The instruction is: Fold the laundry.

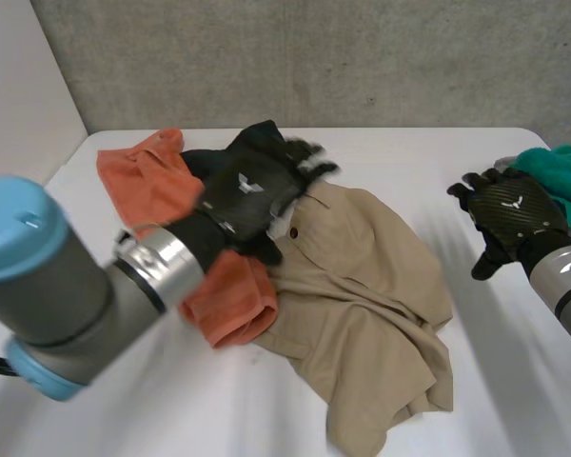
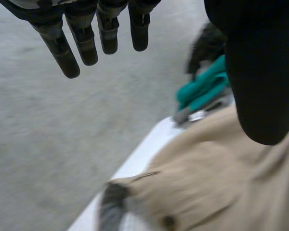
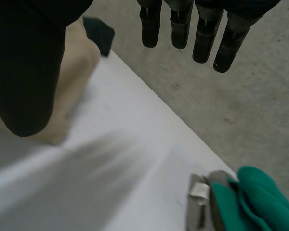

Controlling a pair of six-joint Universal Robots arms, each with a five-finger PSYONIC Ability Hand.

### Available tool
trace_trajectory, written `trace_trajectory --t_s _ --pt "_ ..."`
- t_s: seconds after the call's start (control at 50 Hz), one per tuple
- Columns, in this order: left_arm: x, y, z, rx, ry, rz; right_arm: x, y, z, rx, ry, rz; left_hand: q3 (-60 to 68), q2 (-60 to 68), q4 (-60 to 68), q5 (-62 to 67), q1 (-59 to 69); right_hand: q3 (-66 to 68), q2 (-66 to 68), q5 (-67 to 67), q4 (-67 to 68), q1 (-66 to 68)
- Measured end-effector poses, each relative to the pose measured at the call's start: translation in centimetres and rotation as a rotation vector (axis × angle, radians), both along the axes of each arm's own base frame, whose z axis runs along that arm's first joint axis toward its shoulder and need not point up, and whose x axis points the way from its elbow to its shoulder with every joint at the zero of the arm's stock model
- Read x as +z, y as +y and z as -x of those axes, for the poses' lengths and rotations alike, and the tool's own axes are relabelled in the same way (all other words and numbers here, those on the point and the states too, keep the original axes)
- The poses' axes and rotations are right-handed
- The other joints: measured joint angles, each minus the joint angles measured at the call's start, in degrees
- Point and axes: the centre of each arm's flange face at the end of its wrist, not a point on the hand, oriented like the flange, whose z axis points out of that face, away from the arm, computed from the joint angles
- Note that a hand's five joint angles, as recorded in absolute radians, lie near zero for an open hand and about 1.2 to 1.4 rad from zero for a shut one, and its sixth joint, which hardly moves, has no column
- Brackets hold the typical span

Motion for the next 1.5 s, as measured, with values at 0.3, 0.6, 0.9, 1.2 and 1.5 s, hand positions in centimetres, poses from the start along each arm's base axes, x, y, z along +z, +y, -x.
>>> trace_trajectory --t_s 0.3,0.6,0.9,1.2,1.5 --pt "0.1 -4.0 -6.5 0.316 0.016 -0.167 3.0 3.9 -4.9 0.132 -0.164 -0.298 0.0 0.0 0.0 0.0 0.0 0.0 0.0 0.0 0.0 0.0" --pt "-6.5 -6.3 -6.7 0.331 -0.193 -0.226 -2.4 7.2 -12.7 0.225 0.0 -0.353 0.0 0.0 0.0 0.0 0.0 0.0 0.0 0.0 0.0 0.0" --pt "-8.0 -7.4 -5.2 0.288 -0.333 -0.097 -0.2 5.9 -12.1 0.18 0.032 -0.101 0.0 0.0 0.0 0.0 0.0 53.4 54.2 52.2 54.2 44.5" --pt "-6.7 -7.6 -5.4 0.327 -0.315 -0.073 9.0 0.6 0.5 -0.153 0.15 0.208 0.0 -0.1 0.0 0.0 0.0 55.7 54.2 52.2 54.6 44.7" --pt "-11.3 -6.7 -2.0 0.214 -0.397 -0.111 5.6 0.8 2.2 -0.167 0.155 0.096 5.7 6.0 6.0 5.4 6.7 55.7 54.2 52.5 54.6 44.8"
